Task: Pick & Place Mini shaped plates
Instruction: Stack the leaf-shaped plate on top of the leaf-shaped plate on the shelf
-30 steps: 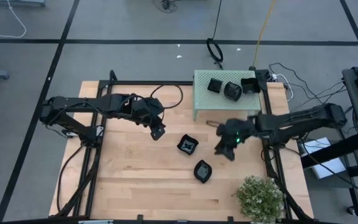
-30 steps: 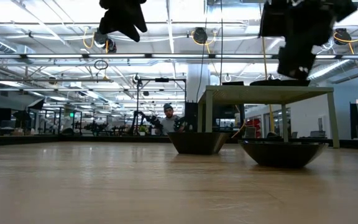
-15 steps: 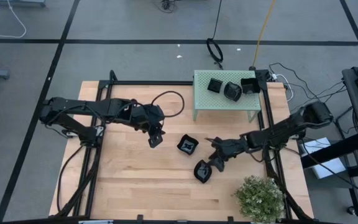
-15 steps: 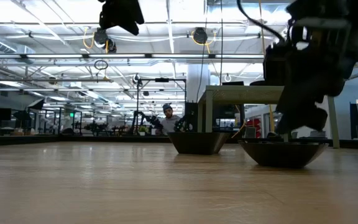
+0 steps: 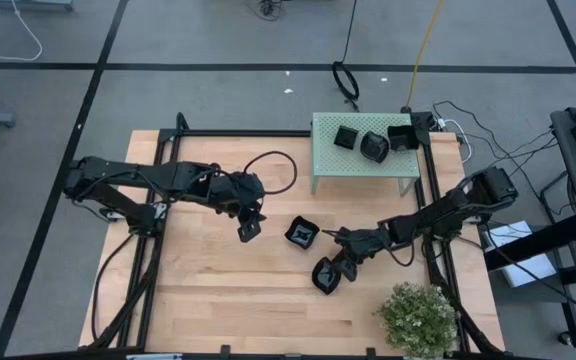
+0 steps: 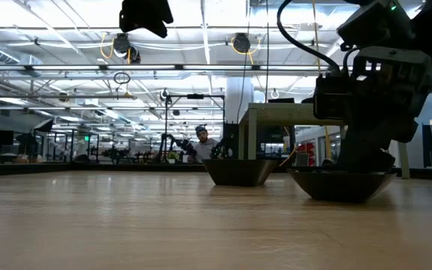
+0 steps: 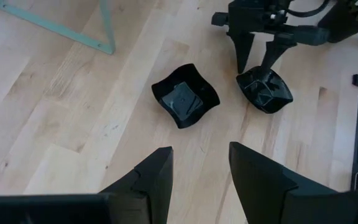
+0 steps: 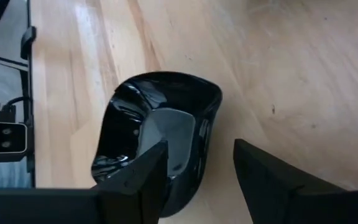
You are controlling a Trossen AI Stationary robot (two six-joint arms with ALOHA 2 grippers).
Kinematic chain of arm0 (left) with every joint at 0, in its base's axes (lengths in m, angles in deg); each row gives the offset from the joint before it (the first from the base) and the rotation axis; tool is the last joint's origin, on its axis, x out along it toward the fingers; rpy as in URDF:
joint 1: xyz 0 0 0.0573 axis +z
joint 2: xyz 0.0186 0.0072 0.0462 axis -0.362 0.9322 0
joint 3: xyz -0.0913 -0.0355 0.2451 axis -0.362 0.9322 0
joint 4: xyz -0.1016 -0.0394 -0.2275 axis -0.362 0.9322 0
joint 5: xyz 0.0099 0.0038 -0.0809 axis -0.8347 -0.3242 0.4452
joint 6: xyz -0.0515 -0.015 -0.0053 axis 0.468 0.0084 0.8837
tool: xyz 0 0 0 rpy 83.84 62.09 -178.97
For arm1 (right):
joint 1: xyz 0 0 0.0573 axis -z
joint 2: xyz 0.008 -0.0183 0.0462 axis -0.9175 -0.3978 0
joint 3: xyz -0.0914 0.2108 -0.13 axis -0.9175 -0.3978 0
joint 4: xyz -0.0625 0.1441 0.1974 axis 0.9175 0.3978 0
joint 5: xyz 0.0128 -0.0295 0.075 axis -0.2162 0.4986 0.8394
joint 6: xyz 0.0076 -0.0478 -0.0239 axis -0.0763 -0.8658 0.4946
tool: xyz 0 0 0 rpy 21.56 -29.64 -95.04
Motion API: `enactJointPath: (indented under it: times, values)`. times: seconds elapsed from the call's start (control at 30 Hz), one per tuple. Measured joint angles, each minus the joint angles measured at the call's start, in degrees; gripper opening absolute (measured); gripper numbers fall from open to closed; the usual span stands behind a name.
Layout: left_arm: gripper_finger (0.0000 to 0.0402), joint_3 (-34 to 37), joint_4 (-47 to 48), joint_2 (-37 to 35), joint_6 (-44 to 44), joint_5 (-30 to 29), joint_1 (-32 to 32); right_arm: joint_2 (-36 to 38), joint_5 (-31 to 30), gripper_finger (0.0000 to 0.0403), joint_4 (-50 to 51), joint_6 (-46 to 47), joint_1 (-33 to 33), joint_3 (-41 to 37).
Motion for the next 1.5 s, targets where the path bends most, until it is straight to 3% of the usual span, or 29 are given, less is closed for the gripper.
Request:
enactJointPath:
  times: [0.2,0.47,0.6,0.87,0.97,1.2,1.5]
  values:
    - [0.0159,0.00,0.01,0.00,0.02,-0.02,0.00,0.03,0.09,0.0136,0.25,-2.76,-0.02,-0.02]
    - [0.0159,0.00,0.02,0.00,-0.69,-0.08,0.05,0.03,4.77,0.0013,-0.08,-3.12,0.00,-0.02]
    - [0.0159,0.00,0.02,0.00,-1.41,-0.52,0.05,0.09,7.79,0.0005,-1.95,-2.96,0.00,-0.02]
    - [0.0159,0.00,0.02,0.00,-1.52,-1.73,0.05,5.93,7.37,0.0000,-6.28,-7.17,0.03,-0.04]
    - [0.0159,0.00,0.02,0.00,-1.53,-1.98,0.05,10.29,3.53,0.0000,-5.75,-11.98,0.03,-0.04]
    - [0.0159,0.00,-0.16,0.00,-1.53,-2.32,0.05,23.32,-12.49,0.0000,2.59,-25.86,1.31,0.00]
    - [0.0159,0.00,-0.86,0.00,-1.60,-11.28,1.33,37.36,-22.60,0.0000,31.73,-34.74,11.36,8.25]
